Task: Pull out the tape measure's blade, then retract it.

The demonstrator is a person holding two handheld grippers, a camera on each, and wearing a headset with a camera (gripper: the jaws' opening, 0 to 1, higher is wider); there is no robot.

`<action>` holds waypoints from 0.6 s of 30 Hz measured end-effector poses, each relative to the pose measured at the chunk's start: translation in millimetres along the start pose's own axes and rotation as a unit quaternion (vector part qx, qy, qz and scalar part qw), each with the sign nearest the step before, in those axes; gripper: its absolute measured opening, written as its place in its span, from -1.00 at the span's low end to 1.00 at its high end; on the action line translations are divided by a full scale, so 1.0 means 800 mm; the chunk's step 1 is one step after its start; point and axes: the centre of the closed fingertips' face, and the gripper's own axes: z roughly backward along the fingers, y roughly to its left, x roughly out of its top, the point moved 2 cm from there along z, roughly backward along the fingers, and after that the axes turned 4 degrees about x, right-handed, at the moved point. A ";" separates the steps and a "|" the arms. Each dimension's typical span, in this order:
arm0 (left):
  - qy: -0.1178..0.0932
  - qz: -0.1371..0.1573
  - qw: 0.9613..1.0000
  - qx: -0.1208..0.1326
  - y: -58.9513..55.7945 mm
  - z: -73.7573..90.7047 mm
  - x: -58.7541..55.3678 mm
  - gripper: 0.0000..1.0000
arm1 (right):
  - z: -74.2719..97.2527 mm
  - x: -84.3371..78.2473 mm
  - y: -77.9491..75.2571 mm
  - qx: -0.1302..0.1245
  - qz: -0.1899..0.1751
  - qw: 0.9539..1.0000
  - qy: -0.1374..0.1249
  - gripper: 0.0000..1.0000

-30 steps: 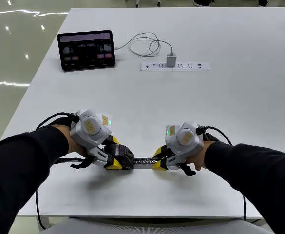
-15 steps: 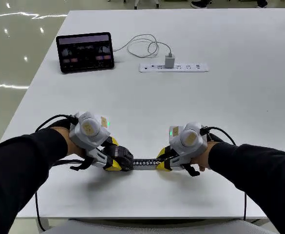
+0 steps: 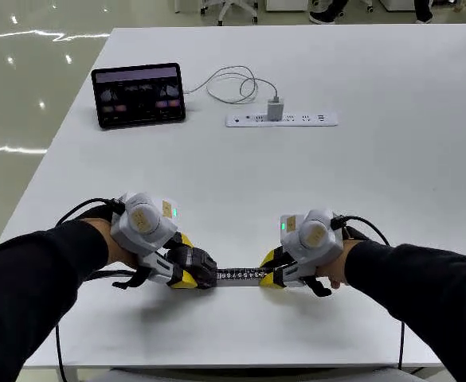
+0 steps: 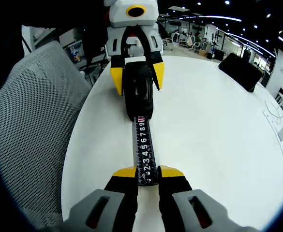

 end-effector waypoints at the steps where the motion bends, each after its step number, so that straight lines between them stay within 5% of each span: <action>1: 0.000 0.000 1.000 0.000 0.000 0.000 0.000 -0.33 | 0.001 -0.001 0.000 0.000 -0.002 1.000 0.000 -0.79; 18: -0.002 0.002 1.000 0.001 0.001 0.000 0.000 -0.33 | 0.009 -0.010 -0.002 -0.003 -0.005 1.000 0.004 -0.79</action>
